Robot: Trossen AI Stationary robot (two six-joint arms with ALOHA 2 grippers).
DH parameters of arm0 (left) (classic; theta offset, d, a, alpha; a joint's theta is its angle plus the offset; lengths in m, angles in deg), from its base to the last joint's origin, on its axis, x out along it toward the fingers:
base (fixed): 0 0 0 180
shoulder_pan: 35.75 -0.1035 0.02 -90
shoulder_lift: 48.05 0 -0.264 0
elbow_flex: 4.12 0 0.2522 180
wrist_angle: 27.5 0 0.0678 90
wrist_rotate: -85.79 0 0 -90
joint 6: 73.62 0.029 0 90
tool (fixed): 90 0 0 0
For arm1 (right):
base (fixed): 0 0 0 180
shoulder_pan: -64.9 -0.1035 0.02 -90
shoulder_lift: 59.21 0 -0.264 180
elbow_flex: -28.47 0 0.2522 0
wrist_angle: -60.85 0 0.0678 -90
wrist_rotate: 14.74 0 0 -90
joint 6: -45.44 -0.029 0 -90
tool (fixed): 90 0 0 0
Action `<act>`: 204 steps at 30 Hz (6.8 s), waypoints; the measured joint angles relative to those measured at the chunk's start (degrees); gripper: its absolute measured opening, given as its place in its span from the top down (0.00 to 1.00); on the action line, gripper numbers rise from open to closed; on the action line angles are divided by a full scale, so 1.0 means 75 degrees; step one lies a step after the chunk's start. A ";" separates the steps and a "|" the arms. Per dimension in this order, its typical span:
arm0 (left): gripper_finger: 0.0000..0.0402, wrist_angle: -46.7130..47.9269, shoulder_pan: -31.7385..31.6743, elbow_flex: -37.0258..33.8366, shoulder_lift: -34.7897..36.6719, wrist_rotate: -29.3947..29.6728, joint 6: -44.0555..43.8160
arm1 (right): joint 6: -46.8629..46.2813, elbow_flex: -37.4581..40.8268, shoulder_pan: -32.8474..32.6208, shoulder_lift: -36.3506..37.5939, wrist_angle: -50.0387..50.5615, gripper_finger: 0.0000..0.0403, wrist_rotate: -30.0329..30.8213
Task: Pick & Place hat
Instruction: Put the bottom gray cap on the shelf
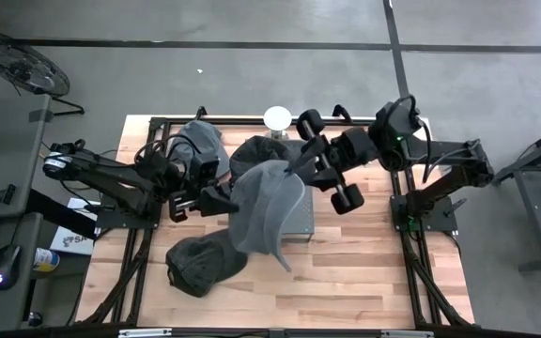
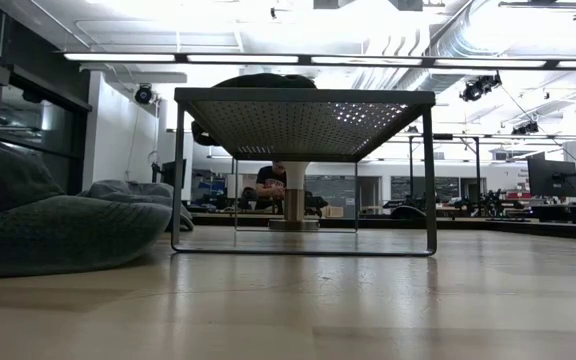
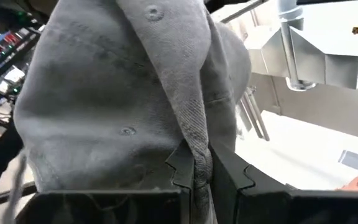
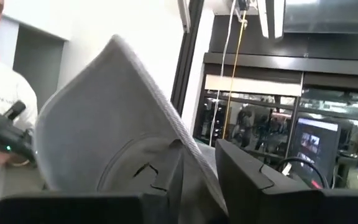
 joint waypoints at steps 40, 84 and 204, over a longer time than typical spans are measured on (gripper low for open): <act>0.95 0.1136 -0.0262 0.0124 0.0454 0.1946 0.0721 | -0.4419 0.0931 -0.1153 0.1432 0.4513 0.56 0.6510; 0.95 0.6393 -0.0963 0.3899 0.0446 0.1035 0.3958 | -0.6028 0.6614 -0.1811 0.0745 -0.5562 0.56 0.7507; 0.38 0.8394 -0.0947 0.3893 0.1874 0.2366 0.4130 | -0.5372 0.6443 -0.1105 0.3483 -0.1375 0.99 0.3974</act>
